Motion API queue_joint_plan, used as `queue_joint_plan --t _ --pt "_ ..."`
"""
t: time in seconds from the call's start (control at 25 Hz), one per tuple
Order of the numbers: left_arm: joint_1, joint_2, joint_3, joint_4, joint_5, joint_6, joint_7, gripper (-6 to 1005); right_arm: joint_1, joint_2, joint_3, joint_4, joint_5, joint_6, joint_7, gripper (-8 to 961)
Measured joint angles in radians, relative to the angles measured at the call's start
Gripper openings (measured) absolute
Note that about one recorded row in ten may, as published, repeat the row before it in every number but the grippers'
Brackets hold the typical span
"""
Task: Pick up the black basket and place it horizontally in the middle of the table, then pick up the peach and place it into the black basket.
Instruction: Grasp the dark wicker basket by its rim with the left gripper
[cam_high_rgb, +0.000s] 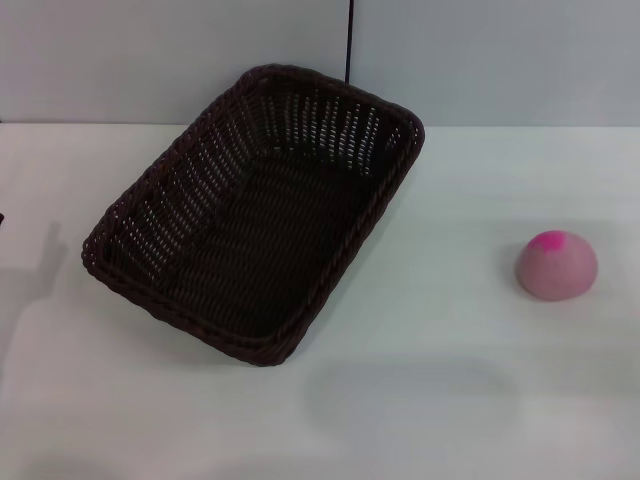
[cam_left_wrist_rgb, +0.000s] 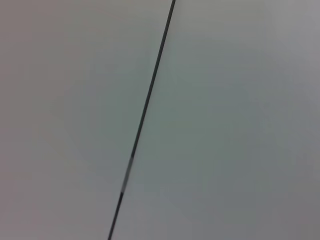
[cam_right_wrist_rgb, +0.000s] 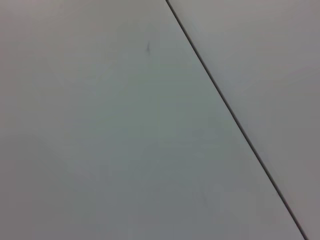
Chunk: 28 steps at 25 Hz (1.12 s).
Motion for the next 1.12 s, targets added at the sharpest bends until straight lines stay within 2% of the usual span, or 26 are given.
queue_joint_plan --t 0.08,0.28,0.44,0.56,0.6,0.64,0.68,0.76,0.84,0.88,0.92,0.96,1.04,1.08,1.12 --pt "0.000 0.000 0.022 0.008 0.001 -0.007 -0.012 781 -0.001 -0.001 -0.004 0.000 -0.001 0.001 0.008 795" --pt "-0.008 0.000 0.154 0.076 0.003 -0.007 -0.048 775 0.002 -0.001 -0.005 0.000 -0.002 0.012 0.014 795" --pt "-0.004 0.001 0.173 0.116 0.002 -0.005 -0.121 771 0.011 -0.002 0.000 -0.011 -0.003 0.012 0.014 794" --pt "-0.001 0.006 0.230 0.212 0.002 -0.033 -0.229 768 0.012 -0.003 0.004 -0.019 0.001 0.021 0.015 794" --pt "-0.001 0.006 0.230 0.212 0.002 -0.033 -0.229 766 0.012 -0.003 0.005 -0.021 0.003 0.036 0.015 794" --pt "0.001 0.008 0.276 0.274 0.003 -0.063 -0.289 765 0.012 -0.003 0.006 -0.024 0.004 0.052 0.015 794" --pt "0.007 0.018 0.362 0.400 0.017 -0.127 -0.405 764 0.012 -0.003 0.006 -0.027 0.005 0.068 0.015 794" --pt "0.014 0.029 0.422 0.535 0.067 -0.188 -0.537 762 0.013 -0.003 0.007 -0.036 0.005 0.095 0.015 794" --pt "0.014 0.029 0.422 0.535 0.067 -0.188 -0.537 760 0.014 -0.003 0.007 -0.043 0.004 0.101 0.015 794" --pt "0.015 0.032 0.433 0.605 0.116 -0.217 -0.618 759 0.014 -0.003 0.006 -0.047 0.003 0.103 0.015 794" --pt "0.014 0.034 0.433 0.766 0.234 -0.262 -0.790 758 0.014 -0.003 0.005 -0.052 0.001 0.106 0.015 794" --pt "0.010 0.032 0.431 0.850 0.289 -0.275 -0.867 757 0.014 -0.003 0.003 -0.057 0.000 0.110 0.015 794" --pt "0.010 0.032 0.431 0.850 0.289 -0.275 -0.867 754 0.014 -0.003 0.002 -0.061 0.000 0.113 0.015 794" --pt "0.007 0.030 0.430 0.905 0.331 -0.284 -0.921 753 0.013 -0.003 0.002 -0.063 0.000 0.112 0.015 795" --pt "-0.008 0.029 0.430 1.065 0.450 -0.297 -1.096 752 0.012 -0.003 0.001 -0.064 0.000 0.108 0.015 795"
